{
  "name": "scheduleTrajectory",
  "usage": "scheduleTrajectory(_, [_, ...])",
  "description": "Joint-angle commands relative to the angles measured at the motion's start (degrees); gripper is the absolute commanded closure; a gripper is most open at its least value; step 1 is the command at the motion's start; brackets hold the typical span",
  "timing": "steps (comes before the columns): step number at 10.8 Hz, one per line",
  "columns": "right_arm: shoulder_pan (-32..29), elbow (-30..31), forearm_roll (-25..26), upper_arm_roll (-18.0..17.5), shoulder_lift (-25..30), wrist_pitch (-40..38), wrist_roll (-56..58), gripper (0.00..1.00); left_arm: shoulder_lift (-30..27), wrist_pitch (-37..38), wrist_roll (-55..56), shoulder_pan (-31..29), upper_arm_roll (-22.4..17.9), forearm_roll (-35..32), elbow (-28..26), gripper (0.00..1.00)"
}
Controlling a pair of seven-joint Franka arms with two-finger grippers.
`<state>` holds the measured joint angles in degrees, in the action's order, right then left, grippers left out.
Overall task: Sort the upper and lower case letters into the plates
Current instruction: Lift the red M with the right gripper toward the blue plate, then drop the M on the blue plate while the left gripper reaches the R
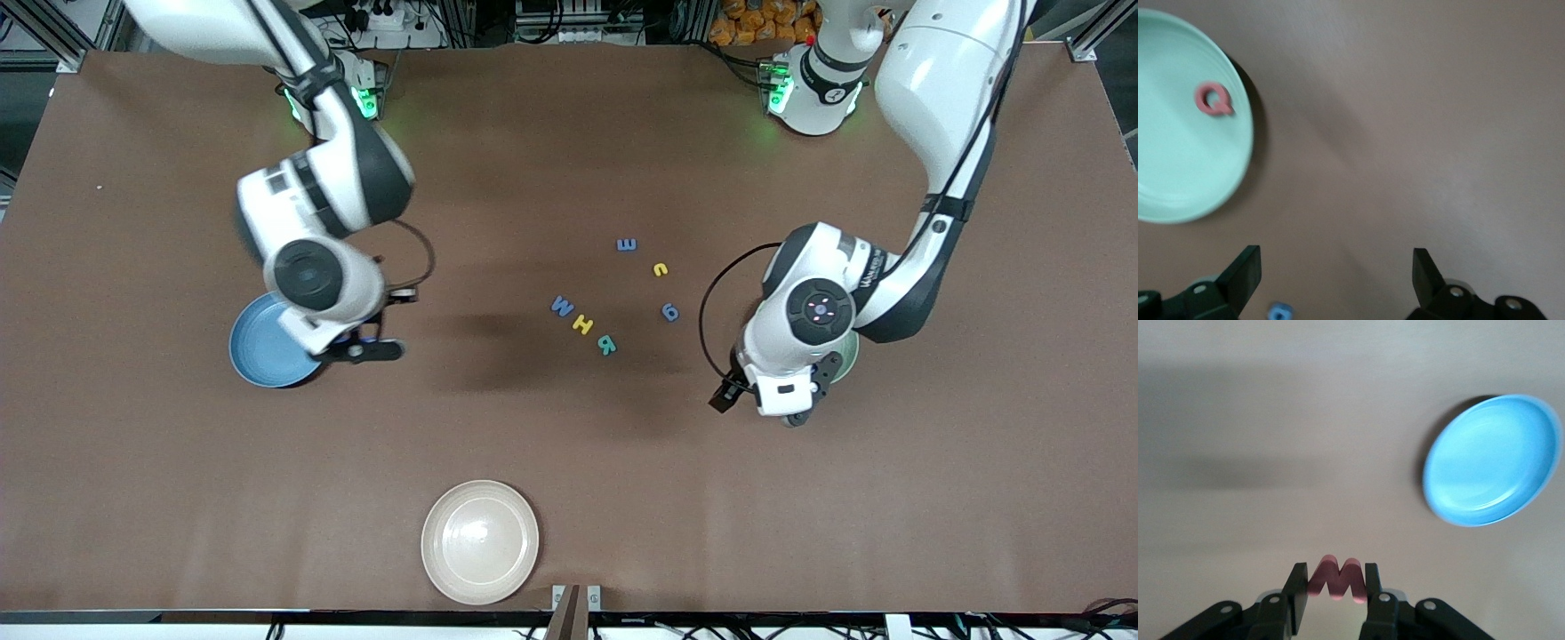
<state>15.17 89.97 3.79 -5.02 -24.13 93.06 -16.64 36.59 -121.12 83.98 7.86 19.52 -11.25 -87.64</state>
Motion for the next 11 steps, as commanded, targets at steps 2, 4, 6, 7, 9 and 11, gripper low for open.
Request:
scheduleTrajectory(2, [-7.4, 4.2, -1.0, 2.5, 1.0, 1.2, 17.1, 0.96, 6.1, -5.5, 6.4, 6.4, -3.2, 0.7, 5.7, 0.0])
scheduleTrajectory(4, [-9.3, 10.0, -0.6, 4.7, 0.7, 7.5, 27.1, 0.93, 7.3, -9.5, 7.4, 8.7, -4.2, 0.8, 5.9, 0.0])
scheduleTrajectory(6, [-9.2, 15.7, -0.4, 6.8, 0.4, 14.0, 33.0, 0.9, 10.1, -14.2, 7.5, 10.7, -4.5, 0.7, 6.8, 0.0])
scheduleTrajectory(7, [-9.3, 17.7, -0.4, 7.0, 0.0, 16.7, 34.0, 0.83, 11.4, -14.8, 7.5, 11.5, -4.6, 0.8, 8.1, 0.0])
scheduleTrajectory(9, [-9.2, 18.8, -0.4, 8.9, -1.7, 19.3, 37.5, 0.72, 14.4, -15.7, 6.1, 15.1, -6.7, 0.3, 9.9, 0.0])
scheduleTrajectory(11, [-8.9, 18.9, -0.7, 10.7, -2.5, 20.3, 43.3, 0.37, 16.0, -19.5, 2.0, 21.1, -12.7, 0.4, 9.9, 0.0])
